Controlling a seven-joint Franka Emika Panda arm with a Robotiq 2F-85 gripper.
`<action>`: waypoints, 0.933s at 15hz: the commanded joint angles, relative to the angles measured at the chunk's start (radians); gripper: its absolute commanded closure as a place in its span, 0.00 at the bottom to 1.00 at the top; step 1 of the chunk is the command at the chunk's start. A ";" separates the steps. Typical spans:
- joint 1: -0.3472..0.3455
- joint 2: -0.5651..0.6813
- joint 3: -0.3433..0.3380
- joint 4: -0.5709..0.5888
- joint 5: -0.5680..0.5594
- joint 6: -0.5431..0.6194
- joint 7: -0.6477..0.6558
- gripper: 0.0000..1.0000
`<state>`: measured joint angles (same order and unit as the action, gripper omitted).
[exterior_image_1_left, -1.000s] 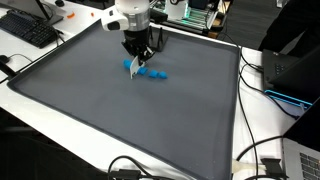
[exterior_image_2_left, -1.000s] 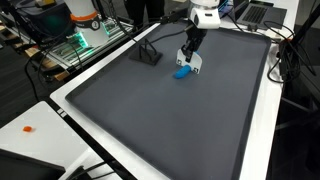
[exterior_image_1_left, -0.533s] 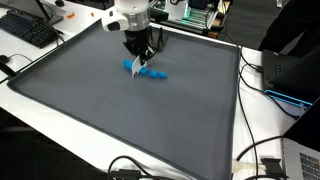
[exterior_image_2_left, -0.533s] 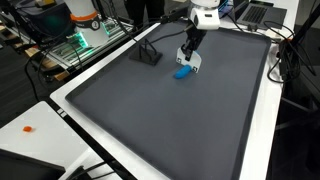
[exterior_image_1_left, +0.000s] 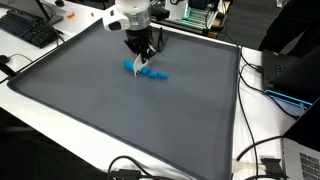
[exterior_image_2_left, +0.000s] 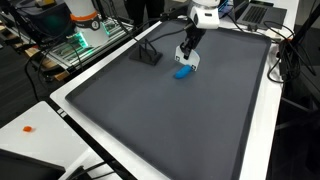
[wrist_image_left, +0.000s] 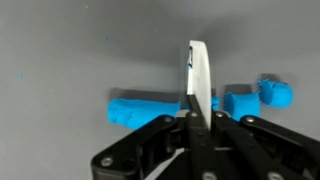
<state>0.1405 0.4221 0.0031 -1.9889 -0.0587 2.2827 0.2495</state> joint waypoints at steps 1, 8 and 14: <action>-0.012 -0.027 0.016 -0.004 0.029 -0.047 -0.012 0.99; -0.006 -0.063 0.001 -0.007 0.002 -0.020 0.005 0.99; -0.009 -0.058 -0.019 0.004 -0.054 0.002 0.009 0.99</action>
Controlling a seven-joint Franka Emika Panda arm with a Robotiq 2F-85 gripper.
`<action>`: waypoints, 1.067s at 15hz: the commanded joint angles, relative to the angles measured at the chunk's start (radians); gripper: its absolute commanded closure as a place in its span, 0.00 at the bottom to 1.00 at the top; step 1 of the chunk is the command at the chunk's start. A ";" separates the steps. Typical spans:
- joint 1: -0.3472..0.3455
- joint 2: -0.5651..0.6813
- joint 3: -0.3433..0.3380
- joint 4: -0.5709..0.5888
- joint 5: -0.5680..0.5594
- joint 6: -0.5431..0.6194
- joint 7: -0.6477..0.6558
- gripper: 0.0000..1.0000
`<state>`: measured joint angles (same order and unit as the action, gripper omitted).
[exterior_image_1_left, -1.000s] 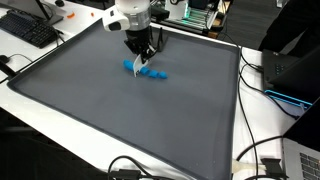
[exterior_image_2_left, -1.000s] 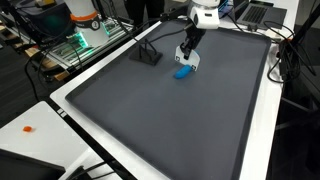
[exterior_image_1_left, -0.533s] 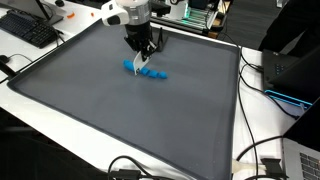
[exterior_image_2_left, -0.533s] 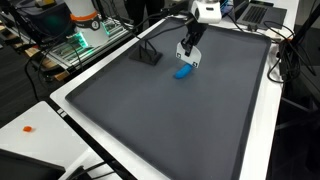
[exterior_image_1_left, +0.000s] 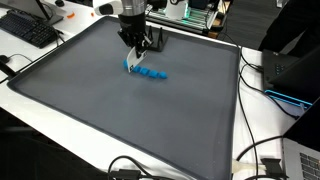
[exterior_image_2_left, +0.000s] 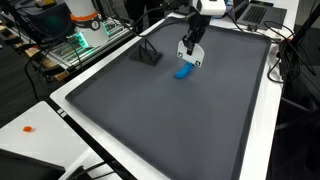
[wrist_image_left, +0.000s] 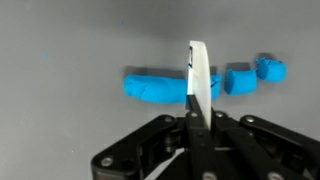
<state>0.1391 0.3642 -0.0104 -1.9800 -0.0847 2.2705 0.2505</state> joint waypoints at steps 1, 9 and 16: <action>-0.010 0.004 -0.008 -0.003 -0.031 0.018 0.008 0.99; -0.025 0.052 -0.026 0.007 -0.031 0.045 0.006 0.99; -0.033 0.096 -0.030 0.005 -0.025 0.059 0.002 0.99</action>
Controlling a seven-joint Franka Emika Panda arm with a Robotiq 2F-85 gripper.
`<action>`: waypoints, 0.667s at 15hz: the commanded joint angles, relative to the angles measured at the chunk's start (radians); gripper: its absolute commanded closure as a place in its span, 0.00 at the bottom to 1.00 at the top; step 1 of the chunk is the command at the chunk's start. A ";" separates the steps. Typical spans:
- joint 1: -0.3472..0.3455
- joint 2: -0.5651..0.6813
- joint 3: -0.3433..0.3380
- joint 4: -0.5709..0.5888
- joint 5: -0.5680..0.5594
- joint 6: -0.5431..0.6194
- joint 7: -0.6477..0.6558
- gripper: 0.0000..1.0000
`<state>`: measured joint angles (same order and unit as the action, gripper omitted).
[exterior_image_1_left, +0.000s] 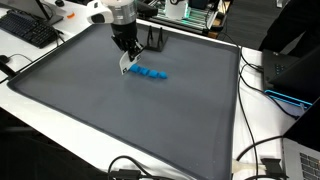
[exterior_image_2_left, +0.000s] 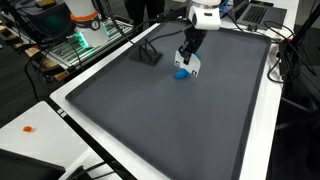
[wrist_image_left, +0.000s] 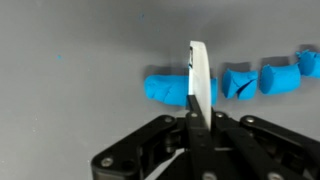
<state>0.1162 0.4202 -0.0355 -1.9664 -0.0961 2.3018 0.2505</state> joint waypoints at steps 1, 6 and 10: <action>-0.012 0.044 -0.003 -0.011 -0.009 0.031 0.000 0.99; -0.020 0.056 0.001 -0.029 0.010 0.047 -0.004 0.99; -0.033 0.048 0.015 -0.040 0.065 0.031 -0.004 0.99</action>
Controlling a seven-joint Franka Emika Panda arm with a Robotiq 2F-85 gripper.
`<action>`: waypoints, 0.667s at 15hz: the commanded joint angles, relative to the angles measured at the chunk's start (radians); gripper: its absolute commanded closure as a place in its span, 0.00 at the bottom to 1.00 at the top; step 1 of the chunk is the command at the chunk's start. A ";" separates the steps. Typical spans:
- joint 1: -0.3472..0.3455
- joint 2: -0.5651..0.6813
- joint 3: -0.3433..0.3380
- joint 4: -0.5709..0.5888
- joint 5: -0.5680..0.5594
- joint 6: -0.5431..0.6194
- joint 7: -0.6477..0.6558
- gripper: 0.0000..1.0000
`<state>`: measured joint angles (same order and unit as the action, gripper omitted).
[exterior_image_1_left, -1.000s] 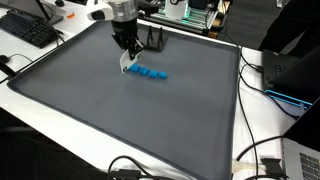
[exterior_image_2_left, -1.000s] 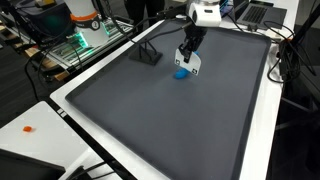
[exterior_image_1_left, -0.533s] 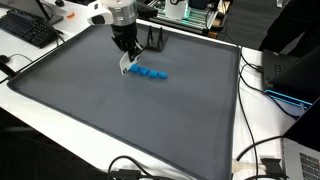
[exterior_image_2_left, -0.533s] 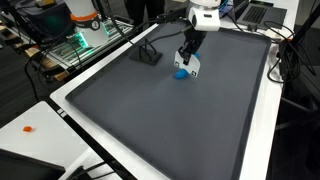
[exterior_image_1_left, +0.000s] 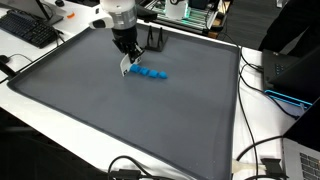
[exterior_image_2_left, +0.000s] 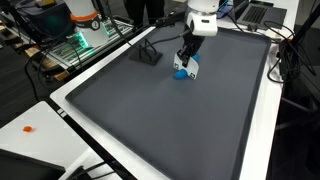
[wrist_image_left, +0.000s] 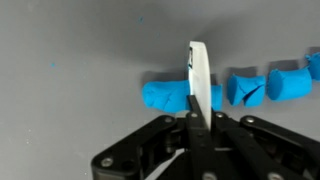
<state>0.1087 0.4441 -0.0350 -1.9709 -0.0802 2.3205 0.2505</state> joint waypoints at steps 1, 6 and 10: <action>-0.031 0.020 0.019 -0.036 0.070 0.004 -0.007 0.99; -0.028 -0.014 -0.004 -0.057 0.080 -0.010 0.031 0.99; -0.018 -0.038 -0.027 -0.081 0.050 -0.006 0.090 0.99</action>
<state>0.0879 0.4331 -0.0395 -1.9875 -0.0081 2.3202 0.2959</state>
